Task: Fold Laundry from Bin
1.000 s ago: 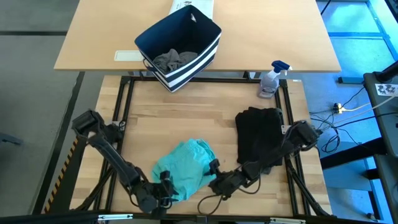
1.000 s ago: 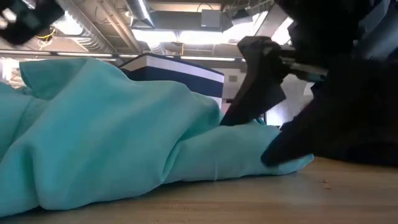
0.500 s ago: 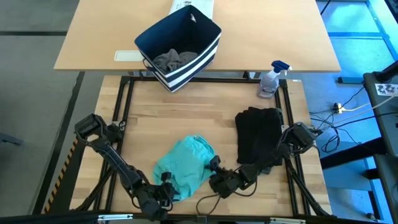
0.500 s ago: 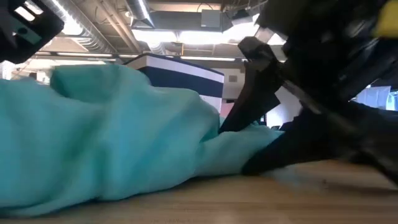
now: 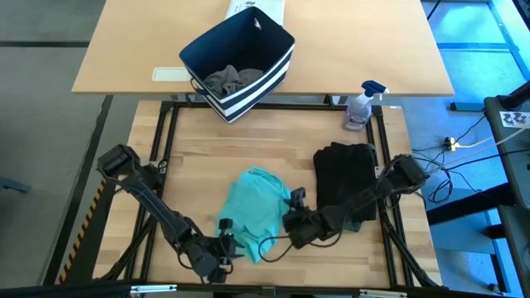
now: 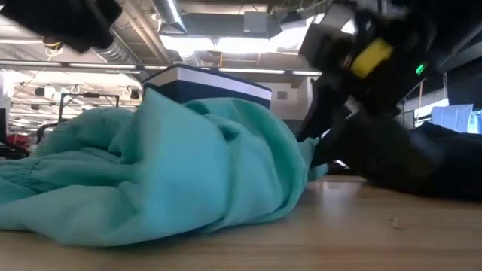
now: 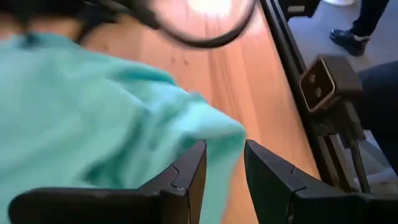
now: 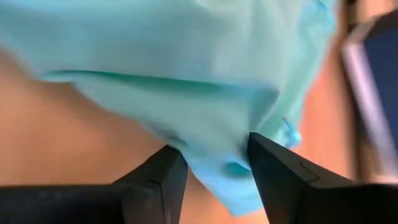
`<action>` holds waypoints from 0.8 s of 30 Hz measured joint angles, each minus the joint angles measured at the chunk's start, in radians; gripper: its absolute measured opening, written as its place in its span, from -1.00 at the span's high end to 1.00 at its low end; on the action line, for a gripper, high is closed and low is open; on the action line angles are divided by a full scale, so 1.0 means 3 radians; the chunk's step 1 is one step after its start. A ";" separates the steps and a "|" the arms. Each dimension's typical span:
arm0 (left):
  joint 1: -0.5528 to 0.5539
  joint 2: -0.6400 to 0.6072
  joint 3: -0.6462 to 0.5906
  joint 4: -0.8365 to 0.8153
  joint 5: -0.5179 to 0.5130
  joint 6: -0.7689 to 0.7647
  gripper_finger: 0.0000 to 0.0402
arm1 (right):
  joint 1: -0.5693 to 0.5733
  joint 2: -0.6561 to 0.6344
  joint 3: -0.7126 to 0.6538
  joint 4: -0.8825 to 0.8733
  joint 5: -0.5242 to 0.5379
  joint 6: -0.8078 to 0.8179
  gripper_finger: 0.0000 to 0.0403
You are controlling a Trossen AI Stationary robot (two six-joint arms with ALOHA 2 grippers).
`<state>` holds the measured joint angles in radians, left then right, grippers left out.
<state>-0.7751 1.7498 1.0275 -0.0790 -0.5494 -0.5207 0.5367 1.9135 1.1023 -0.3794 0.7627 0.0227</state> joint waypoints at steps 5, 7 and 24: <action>0.0008 -0.0283 0.0004 -0.0489 -0.0273 -0.0008 0.49 | 0.0086 -0.0230 -0.0008 0.0029 -0.0627 0.0315 0.02; 0.0009 -0.0351 0.0004 -0.0760 -0.0405 -0.0071 0.49 | 0.0136 -0.0301 -0.0005 0.0031 -0.0750 0.0441 -0.04; 0.0459 -0.0420 -0.0108 -0.1586 -0.0295 -0.0166 0.49 | 0.0220 -0.0440 -0.0840 0.1528 -0.1610 0.2015 -0.22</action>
<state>-0.6375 1.6238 0.9952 -0.5549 -0.6378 -0.5704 0.6028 1.7817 0.8503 0.0792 0.2796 0.6273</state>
